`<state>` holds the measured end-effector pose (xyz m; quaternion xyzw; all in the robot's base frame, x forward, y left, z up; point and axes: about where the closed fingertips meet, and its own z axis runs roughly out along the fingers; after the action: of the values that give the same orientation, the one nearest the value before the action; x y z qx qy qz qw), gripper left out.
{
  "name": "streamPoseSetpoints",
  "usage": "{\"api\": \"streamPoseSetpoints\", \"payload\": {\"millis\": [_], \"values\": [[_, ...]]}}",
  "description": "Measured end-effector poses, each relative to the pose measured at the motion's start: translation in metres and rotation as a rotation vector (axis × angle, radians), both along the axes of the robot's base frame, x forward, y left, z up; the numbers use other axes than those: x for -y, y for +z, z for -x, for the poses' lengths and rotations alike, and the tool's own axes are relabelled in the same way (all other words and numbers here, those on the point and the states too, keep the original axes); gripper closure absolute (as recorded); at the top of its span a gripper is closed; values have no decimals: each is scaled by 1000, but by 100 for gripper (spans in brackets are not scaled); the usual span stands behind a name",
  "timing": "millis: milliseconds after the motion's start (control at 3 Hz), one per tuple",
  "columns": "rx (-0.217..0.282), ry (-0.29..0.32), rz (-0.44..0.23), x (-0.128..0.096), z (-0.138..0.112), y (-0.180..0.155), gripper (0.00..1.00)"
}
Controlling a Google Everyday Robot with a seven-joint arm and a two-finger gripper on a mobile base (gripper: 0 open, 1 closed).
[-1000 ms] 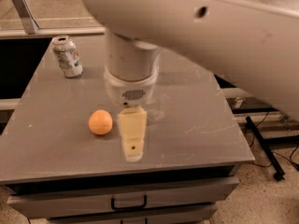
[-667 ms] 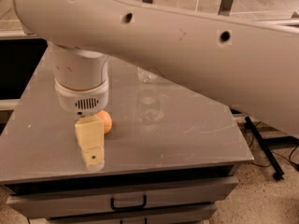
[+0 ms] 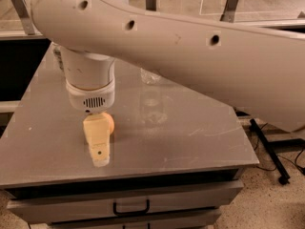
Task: Pick orange
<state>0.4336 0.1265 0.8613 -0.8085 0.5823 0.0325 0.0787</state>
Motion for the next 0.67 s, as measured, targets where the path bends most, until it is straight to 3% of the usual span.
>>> {"api": "streamPoseSetpoints", "payload": {"millis": [333, 667], "values": [[43, -22, 41, -2, -29, -22, 0], [60, -23, 51, 0, -34, -23, 0]]}}
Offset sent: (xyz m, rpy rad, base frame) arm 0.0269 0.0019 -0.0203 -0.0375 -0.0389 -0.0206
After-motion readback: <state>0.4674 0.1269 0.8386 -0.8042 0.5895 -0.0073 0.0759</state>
